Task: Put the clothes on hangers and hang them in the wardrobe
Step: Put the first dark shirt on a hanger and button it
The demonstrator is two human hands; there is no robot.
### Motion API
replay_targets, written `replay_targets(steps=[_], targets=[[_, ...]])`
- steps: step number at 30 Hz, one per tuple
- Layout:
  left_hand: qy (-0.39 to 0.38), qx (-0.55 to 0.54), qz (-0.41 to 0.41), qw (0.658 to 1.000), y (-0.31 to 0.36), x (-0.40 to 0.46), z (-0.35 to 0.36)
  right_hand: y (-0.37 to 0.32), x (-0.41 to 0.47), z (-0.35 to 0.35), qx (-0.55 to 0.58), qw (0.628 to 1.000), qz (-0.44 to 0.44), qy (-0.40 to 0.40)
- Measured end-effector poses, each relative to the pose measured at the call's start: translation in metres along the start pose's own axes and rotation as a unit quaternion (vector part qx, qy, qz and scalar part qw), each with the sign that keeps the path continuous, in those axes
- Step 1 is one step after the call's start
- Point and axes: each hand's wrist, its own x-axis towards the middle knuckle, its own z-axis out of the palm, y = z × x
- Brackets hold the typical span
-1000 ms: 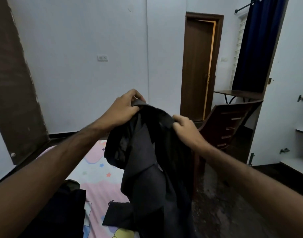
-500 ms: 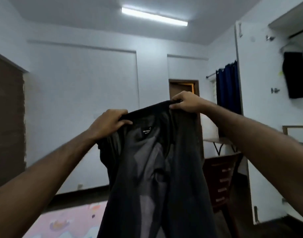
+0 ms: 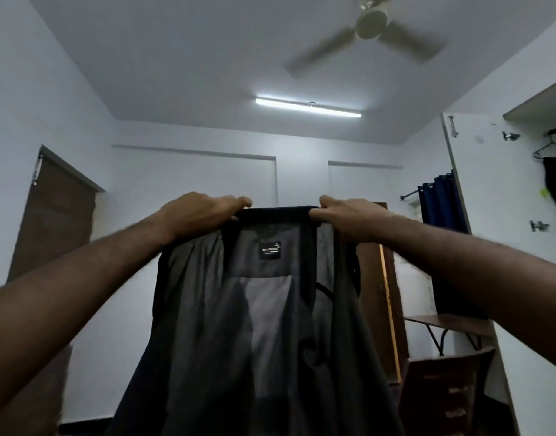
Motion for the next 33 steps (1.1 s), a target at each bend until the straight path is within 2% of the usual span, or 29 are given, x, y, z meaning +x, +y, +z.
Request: replay_targets(steps=[3, 5, 7, 9, 12, 14, 16, 17, 20, 22, 24, 25, 27, 29, 31, 33], targets=[[-0.082, 0.088, 0.060, 0.991, 0.000, 0.004, -0.013, -0.004, 0.018, -0.019, 0.048, 0.994, 0.090, -0.025], [-0.122, 0.044, 0.062, 0.990, -0.006, 0.010, -0.014, -0.008, 0.028, -0.028, 0.080, 0.990, 0.094, -0.067], [-0.154, -0.085, 0.048, 0.983, -0.018, 0.011, -0.012, -0.011, 0.033, -0.029, 0.081, 0.990, 0.045, -0.110], [-0.165, -0.135, 0.047, 0.976, -0.027, 0.009, -0.013, -0.011, 0.030, -0.032, 0.053, 0.990, -0.027, -0.128], [-0.181, -0.150, 0.047, 0.971, -0.033, 0.005, -0.014, -0.003, 0.023, -0.032, -0.041, 0.991, -0.104, -0.067], [-0.195, -0.150, 0.053, 0.968, -0.037, -0.001, -0.010, 0.002, 0.021, -0.031, -0.076, 0.990, -0.120, -0.016], [-0.187, -0.093, 0.101, 0.973, -0.038, -0.008, -0.006, -0.003, 0.019, -0.031, -0.092, 0.990, -0.110, 0.016], [-0.158, -0.034, 0.148, 0.976, -0.037, -0.011, -0.004, -0.007, 0.019, -0.031, -0.100, 0.989, -0.106, 0.031], [-0.035, 0.171, 0.287, 0.942, -0.025, -0.015, -0.002, -0.020, 0.021, -0.030, -0.138, 0.983, -0.101, 0.068], [-0.015, 0.257, 0.328, 0.909, -0.015, -0.016, -0.006, -0.026, 0.021, -0.032, -0.198, 0.952, -0.185, 0.139], [-0.015, 0.304, 0.347, 0.887, -0.015, -0.018, -0.006, -0.034, 0.017, -0.037, -0.263, 0.883, -0.334, 0.197], [-0.015, 0.316, 0.347, 0.883, -0.016, -0.020, -0.007, -0.043, 0.014, -0.039, -0.274, 0.853, -0.398, 0.200], [-0.017, 0.335, 0.343, 0.877, -0.020, -0.021, -0.007, -0.068, 0.007, -0.033, -0.261, 0.831, -0.467, 0.151], [-0.023, 0.333, 0.350, 0.875, -0.015, -0.018, -0.011, -0.100, 0.002, -0.014, -0.257, 0.838, -0.478, 0.058], [-0.050, 0.324, 0.370, 0.869, -0.005, -0.015, -0.008, -0.119, 0.004, 0.002, -0.289, 0.858, -0.423, -0.033], [-0.093, 0.299, 0.378, 0.871, 0.005, -0.013, -0.001, -0.119, 0.017, 0.012, -0.286, 0.901, -0.314, -0.093]])
